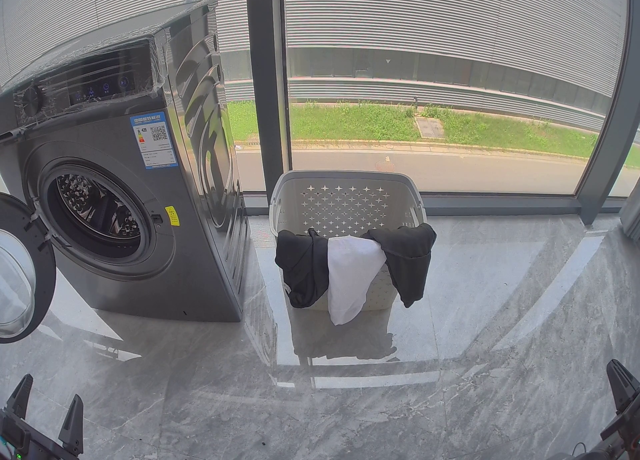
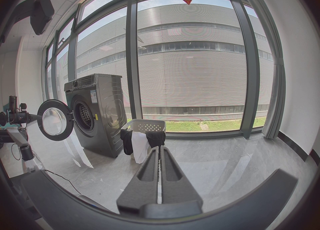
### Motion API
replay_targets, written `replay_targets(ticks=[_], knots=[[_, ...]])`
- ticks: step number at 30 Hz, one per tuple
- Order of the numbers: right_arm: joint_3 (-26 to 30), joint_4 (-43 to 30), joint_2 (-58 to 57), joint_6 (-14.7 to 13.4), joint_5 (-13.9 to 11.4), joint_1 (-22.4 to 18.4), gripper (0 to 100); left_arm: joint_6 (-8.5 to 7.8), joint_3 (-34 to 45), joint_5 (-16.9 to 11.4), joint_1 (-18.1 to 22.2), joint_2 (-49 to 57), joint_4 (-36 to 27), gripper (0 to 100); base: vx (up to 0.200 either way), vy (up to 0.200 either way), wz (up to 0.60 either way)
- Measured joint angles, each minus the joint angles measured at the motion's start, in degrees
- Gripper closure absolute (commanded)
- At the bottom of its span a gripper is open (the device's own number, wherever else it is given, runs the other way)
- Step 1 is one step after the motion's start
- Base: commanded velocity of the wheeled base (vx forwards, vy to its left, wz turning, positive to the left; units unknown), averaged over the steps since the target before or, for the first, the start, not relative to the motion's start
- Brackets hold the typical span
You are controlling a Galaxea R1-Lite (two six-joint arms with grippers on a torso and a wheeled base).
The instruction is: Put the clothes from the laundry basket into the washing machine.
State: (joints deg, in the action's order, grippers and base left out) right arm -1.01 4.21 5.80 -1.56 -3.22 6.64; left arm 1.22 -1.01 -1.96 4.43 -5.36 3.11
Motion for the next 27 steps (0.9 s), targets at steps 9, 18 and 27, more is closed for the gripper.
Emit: replay_targets(ticks=[9, 18, 27], knots=[[0.0, 0.0, 0.0, 0.0, 0.0, 0.0, 100, -0.73, 0.0, -0.1, 0.0, 0.0, -0.5, 0, 0.022, 0.0, 0.0], [0.0, 0.0, 0.0, 0.1, 0.0, 0.0, 100, -0.82, 0.0, -0.2, 0.0, 0.0, -0.5, 0, 0.2, 0.0, 0.0], [0.0, 0.0, 0.0, 0.1, 0.0, 0.0, 100, -0.82, 0.0, -0.2, 0.0, 0.0, -0.5, 0, 0.2, 0.0, 0.0]])
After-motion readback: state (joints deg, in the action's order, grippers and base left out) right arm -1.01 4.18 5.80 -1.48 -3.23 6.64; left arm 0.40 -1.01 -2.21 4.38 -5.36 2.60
